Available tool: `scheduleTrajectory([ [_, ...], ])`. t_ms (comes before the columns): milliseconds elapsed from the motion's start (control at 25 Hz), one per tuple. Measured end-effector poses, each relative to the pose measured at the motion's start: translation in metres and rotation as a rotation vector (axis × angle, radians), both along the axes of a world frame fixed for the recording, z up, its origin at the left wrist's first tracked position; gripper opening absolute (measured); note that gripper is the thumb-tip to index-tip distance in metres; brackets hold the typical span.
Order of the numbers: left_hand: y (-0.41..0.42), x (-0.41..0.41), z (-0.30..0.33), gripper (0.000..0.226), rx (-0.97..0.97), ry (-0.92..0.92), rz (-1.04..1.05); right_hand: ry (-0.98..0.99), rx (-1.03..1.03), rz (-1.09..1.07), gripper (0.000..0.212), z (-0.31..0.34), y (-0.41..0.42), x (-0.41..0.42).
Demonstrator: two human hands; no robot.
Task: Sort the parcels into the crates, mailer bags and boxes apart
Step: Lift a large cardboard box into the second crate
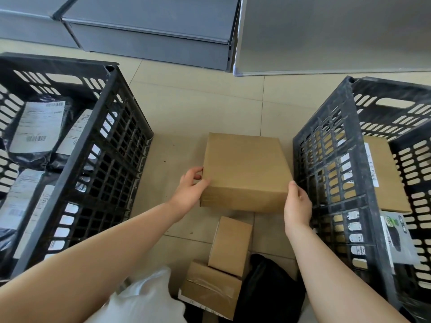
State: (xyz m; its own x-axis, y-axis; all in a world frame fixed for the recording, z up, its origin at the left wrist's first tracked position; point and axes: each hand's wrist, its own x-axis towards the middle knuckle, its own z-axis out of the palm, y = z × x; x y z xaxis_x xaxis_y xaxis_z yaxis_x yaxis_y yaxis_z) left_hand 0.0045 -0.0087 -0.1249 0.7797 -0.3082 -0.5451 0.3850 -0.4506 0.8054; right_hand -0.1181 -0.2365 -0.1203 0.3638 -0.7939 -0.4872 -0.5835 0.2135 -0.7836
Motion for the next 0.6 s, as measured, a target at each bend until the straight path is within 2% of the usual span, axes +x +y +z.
scheduleTrajectory([
  [160,0.005,0.006,0.009,0.05,-0.095,-0.023,0.108,-0.068,-0.018,-0.026,0.055,0.018,0.0,0.016],
  [240,0.007,0.011,0.016,0.042,-0.178,-0.024,0.18,-0.095,0.028,-0.038,0.063,0.026,-0.002,0.022],
  [360,0.015,0.017,0.017,0.049,-0.226,-0.023,0.25,-0.136,0.145,-0.063,0.061,0.03,-0.006,0.03],
  [600,0.021,0.02,0.014,0.042,-0.31,0.008,0.353,-0.231,0.296,-0.039,0.094,0.017,-0.016,0.036],
])
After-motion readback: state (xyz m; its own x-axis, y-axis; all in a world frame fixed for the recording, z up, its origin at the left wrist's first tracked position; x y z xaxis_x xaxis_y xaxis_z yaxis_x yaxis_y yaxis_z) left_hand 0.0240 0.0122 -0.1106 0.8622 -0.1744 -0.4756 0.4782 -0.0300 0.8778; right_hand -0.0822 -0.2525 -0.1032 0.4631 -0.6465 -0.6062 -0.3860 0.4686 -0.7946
